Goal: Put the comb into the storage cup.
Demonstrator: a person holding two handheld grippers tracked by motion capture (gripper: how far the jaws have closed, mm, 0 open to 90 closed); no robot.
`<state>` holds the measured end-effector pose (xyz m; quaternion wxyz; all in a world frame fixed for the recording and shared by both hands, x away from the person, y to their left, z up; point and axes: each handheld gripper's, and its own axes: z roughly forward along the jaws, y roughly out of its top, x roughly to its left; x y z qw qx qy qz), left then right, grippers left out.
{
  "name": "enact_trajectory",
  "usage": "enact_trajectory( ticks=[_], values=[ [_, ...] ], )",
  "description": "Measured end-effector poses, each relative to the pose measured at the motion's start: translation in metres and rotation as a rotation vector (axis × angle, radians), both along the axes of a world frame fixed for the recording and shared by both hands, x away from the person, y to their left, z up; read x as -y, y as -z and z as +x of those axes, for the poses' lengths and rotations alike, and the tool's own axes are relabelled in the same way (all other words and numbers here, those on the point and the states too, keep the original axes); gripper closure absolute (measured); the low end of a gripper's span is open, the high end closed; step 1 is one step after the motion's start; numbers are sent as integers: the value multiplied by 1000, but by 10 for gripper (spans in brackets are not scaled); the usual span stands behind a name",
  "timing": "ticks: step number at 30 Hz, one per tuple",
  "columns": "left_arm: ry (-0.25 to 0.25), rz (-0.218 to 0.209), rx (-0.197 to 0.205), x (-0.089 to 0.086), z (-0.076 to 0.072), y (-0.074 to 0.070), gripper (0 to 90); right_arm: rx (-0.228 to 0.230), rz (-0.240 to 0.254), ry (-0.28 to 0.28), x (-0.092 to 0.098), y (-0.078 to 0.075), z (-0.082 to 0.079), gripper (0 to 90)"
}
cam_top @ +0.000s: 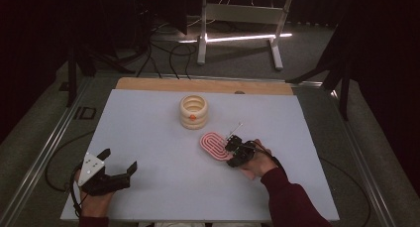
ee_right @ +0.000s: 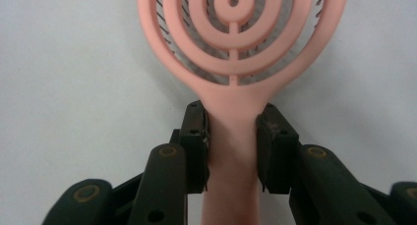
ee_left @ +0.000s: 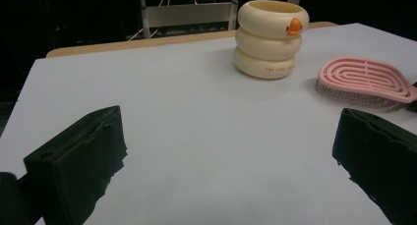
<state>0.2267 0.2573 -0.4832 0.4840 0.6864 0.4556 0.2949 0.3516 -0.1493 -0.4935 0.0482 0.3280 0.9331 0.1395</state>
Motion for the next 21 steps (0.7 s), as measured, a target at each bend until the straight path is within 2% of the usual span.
enact_trajectory(
  ticks=[5,15,16,21],
  values=[
    [-3,-6,-4,-1,0,0,2,-4,12,14,-1,0,-3,700],
    [1,-12,-17,0,1,1,3,-1,98,42,7,-1,-5,704],
    [3,-12,-20,0,2,1,2,-1,118,52,8,-1,-5,704],
    [7,-14,-25,0,2,1,2,16,159,58,10,-5,-6,704]
  ],
)
